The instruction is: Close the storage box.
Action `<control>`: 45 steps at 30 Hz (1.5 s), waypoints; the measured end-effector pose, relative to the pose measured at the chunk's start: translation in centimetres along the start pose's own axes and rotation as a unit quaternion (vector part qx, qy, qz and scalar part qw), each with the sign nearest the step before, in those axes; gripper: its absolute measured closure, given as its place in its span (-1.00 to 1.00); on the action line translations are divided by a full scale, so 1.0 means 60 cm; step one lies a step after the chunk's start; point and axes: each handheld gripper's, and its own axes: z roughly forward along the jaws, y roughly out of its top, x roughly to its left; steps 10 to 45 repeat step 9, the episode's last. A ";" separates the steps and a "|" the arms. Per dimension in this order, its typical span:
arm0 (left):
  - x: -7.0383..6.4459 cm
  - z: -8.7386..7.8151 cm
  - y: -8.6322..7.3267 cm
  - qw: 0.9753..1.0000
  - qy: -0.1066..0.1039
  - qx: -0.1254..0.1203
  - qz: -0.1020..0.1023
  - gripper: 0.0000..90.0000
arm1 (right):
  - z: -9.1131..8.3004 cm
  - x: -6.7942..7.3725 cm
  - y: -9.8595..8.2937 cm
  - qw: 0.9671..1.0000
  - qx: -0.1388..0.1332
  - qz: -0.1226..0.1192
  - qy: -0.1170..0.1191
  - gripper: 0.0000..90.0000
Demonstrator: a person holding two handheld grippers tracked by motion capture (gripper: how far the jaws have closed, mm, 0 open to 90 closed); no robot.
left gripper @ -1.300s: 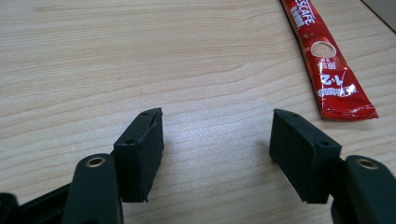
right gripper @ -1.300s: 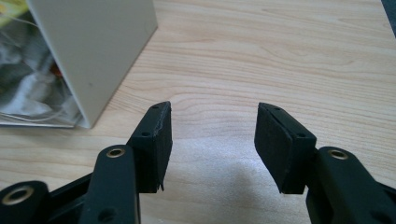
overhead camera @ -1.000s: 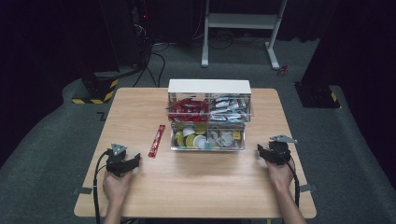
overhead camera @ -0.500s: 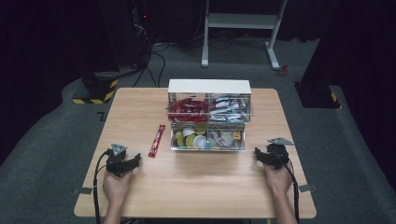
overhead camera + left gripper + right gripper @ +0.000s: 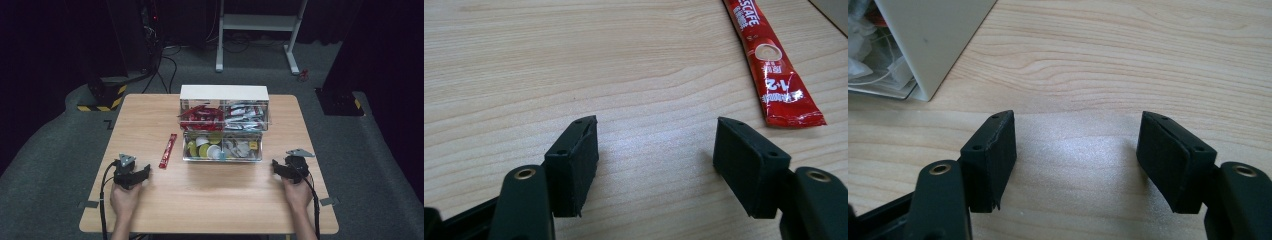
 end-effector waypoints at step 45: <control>0.002 0.000 0.000 1.000 -0.005 0.001 -0.002 -0.25 | -0.001 0.001 -0.001 1.000 -0.001 -0.004 0.002 -0.30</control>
